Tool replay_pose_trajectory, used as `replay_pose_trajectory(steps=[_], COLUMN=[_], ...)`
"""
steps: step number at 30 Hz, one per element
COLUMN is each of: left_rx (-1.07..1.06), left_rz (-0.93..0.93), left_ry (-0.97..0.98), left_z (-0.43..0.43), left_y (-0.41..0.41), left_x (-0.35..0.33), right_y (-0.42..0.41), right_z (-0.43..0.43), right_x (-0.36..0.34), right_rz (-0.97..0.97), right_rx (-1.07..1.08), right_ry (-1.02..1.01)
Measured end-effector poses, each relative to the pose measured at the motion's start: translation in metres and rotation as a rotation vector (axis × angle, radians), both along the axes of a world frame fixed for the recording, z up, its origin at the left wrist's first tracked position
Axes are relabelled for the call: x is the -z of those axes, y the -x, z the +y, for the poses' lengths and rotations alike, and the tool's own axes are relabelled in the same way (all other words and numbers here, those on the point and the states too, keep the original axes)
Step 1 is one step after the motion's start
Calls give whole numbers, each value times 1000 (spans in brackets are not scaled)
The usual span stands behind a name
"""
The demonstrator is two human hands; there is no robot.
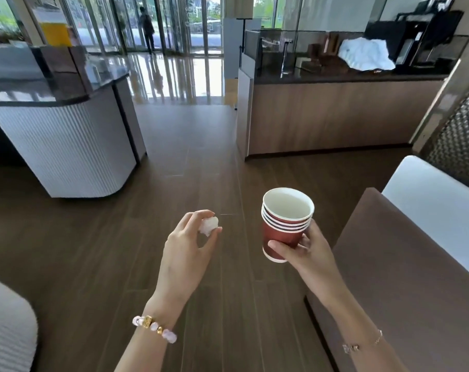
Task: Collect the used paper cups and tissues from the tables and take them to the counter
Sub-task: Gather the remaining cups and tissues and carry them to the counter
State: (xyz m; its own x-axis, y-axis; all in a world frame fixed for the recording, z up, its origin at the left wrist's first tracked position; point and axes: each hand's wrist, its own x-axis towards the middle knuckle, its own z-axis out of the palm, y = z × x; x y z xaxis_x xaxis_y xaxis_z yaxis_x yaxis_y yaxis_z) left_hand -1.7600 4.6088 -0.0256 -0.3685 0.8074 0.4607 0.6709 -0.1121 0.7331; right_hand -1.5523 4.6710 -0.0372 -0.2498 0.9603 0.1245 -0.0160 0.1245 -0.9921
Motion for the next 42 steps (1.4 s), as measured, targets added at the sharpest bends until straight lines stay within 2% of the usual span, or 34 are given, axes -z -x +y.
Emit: replay_pose_trajectory(steps=[10, 19, 33, 42], left_rx=[92, 244, 442, 593], left_rz=[3, 20, 101, 106], left_ry=[-13, -12, 25, -10], left_z=[206, 416, 662, 824], left_y=[37, 64, 13, -75], left_x=[10, -13, -9, -28], right_y=[32, 55, 6, -69], right_z=[184, 364, 573, 699], right_x=[16, 4, 18, -3], right_rz=[-23, -64, -52, -83], right_rx=[126, 267, 532, 660], right_ry=[3, 5, 17, 1])
